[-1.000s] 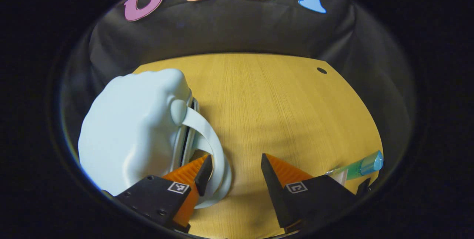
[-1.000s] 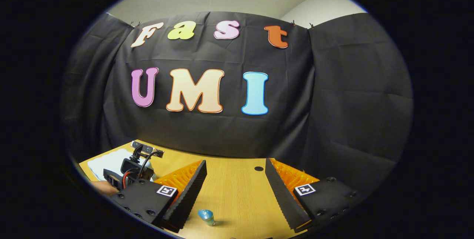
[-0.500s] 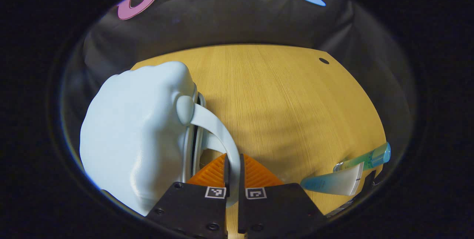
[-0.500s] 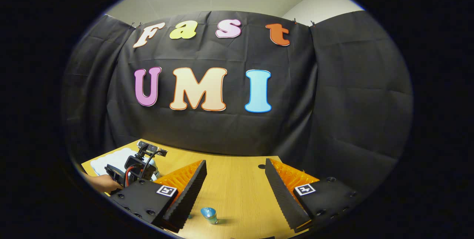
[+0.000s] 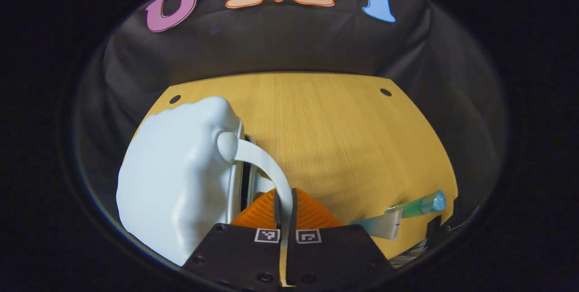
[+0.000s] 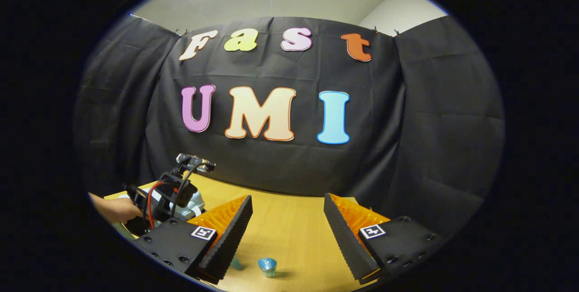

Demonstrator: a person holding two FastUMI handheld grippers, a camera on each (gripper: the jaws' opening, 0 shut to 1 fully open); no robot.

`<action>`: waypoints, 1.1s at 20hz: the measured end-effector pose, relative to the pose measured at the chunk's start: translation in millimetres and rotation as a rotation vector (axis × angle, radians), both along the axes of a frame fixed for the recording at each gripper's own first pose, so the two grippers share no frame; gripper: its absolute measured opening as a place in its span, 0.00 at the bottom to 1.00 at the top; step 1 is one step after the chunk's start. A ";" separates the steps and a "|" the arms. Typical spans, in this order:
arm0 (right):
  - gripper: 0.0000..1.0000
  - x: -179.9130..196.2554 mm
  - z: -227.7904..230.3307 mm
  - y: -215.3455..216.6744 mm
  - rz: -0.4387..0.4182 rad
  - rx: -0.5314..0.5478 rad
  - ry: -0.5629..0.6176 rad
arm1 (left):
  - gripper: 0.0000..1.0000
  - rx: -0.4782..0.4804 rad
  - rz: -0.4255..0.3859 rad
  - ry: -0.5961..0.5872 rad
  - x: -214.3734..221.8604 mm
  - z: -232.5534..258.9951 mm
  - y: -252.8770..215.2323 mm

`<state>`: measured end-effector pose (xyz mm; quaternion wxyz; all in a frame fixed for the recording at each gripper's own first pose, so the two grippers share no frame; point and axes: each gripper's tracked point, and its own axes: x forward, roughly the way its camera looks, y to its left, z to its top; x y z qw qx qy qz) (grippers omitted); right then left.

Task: First open the suitcase, pack the skin care products into it, and then close the suitcase.

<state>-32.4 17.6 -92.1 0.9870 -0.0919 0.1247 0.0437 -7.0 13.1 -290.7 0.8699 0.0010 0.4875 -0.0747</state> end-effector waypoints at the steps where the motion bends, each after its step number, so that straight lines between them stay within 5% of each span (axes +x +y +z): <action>1: 0.99 1.2 -0.2 4.0 0.010 0.003 -0.001 | 0.00 0.008 -0.004 -0.022 3.7 13.0 4.9; 17: 0.99 24.1 -6.9 90.2 0.093 0.066 -0.008 | 0.00 -0.110 0.091 -0.249 40.1 154.2 135.8; 22: 0.99 26.9 -7.1 116.4 0.055 0.062 -0.025 | 0.00 -0.047 0.100 -0.298 48.7 171.2 197.3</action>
